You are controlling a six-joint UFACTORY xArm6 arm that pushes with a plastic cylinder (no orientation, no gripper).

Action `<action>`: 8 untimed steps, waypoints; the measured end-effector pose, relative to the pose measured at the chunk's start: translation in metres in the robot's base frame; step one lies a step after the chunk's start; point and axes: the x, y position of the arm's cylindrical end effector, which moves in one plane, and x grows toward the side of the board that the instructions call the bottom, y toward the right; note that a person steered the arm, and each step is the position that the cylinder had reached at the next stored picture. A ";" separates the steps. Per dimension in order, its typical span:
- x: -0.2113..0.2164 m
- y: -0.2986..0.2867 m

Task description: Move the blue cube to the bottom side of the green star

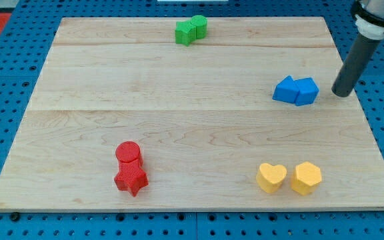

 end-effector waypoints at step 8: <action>-0.046 -0.251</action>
